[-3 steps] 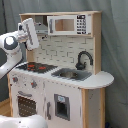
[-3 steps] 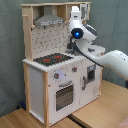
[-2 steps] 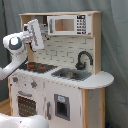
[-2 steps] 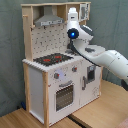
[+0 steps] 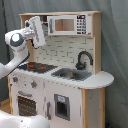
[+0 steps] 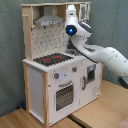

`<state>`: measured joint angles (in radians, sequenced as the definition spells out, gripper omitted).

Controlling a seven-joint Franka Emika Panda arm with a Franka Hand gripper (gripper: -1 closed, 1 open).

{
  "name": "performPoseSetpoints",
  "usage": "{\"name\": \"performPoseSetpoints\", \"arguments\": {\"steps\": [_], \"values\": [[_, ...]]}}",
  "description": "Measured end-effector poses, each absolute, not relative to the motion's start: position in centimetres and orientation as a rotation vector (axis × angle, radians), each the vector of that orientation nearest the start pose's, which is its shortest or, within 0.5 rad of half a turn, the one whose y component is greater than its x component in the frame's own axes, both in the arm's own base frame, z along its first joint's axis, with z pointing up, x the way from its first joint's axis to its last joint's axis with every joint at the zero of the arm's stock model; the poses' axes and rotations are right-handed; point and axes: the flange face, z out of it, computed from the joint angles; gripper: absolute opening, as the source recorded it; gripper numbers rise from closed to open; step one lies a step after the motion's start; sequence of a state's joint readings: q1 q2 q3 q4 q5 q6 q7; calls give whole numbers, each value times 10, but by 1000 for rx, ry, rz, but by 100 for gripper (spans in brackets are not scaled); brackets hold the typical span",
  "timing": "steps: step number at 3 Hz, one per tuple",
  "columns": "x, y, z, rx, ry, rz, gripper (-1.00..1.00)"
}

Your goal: Play with the kitchen

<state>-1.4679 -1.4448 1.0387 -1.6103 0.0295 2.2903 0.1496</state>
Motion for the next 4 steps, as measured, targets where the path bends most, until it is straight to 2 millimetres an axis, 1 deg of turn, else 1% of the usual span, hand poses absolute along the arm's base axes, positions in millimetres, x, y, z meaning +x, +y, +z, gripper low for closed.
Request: {"name": "performPoseSetpoints", "arguments": {"steps": [1,2,3,4], "values": [[487,364,684,1468,24,1134,-100],[489,352,693,1474,17,1110,-100],[479,322,713,1511,-78,1032,-100],[460,306,719,1558,-160,976,-100]]}}
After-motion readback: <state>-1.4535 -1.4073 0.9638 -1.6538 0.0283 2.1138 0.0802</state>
